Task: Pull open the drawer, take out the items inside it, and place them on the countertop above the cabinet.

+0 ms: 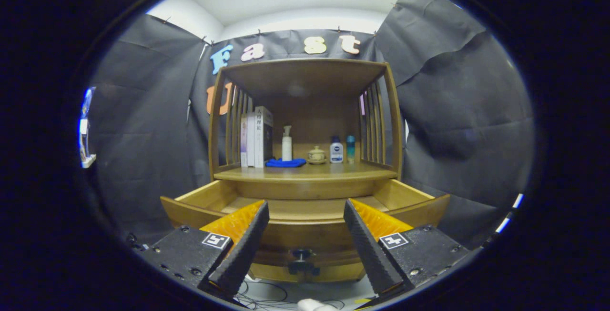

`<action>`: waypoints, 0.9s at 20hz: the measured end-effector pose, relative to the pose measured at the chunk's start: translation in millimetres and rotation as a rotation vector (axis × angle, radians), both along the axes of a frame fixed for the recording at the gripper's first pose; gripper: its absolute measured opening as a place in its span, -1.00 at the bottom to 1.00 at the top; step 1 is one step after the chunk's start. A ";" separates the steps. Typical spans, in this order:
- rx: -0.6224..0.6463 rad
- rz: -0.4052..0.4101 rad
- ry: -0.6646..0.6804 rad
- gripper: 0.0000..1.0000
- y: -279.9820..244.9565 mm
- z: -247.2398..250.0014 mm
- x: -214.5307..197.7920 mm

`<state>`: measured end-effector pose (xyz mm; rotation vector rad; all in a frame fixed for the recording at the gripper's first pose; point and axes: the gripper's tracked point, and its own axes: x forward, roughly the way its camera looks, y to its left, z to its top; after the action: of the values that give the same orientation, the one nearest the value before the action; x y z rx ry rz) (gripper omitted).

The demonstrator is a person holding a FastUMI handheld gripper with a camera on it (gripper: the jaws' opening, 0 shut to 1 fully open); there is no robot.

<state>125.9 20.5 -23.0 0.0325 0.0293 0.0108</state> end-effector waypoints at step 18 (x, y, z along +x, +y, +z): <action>-0.032 -0.011 -0.004 0.98 -5.8 91.2 30.1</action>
<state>155.9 14.7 68.3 0.0006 0.0250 -0.0002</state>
